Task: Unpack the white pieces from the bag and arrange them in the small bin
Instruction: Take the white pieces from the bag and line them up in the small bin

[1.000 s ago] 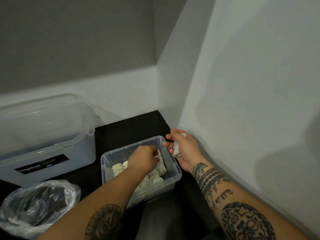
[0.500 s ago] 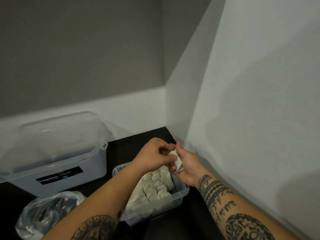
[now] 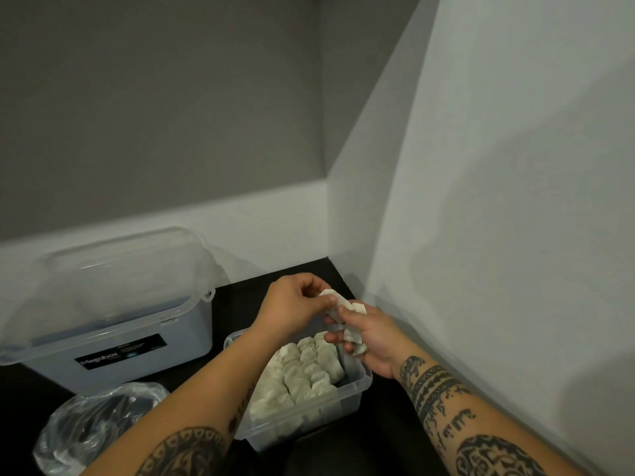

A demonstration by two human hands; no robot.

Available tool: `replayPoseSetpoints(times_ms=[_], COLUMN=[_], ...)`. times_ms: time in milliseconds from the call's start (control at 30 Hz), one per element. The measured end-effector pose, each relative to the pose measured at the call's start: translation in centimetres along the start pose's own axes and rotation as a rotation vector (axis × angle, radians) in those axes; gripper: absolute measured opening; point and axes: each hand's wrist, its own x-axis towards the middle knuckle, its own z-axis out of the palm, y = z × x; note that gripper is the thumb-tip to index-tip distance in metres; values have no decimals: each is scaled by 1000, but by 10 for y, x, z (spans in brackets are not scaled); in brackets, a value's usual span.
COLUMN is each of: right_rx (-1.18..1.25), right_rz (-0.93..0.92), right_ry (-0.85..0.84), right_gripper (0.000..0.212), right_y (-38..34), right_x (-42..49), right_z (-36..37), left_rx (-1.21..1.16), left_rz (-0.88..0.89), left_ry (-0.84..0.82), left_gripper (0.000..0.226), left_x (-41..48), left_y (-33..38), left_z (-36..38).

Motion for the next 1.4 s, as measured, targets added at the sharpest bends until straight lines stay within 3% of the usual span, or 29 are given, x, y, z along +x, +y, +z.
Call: replayPoseSetpoints(times_ms=[100,267,733,1000,1400], right_rx=[-182,-99,-303,-249,-256], right_rz=[-73,-149,-219,-185,-150], right_ry=[73,134,243,369,375], right_gripper=[19,20,4,10,11], right_y=[-3,-6,3,11,13], right_x=[-2,-1,3,13,8], right_z=[1,5,-7,-14,-19], left_rx=[-61,-220,40,336,484], left_rz=[-15,-11,-1,-204,-267], left_ry=[88,68,60,-169,-259], left_gripper=[16,10,4,5,9], left_x=[4,1,-6,-11,-8], left_y=[0,-1,-25,-62,-79], left_z=[1,8,10,32,75])
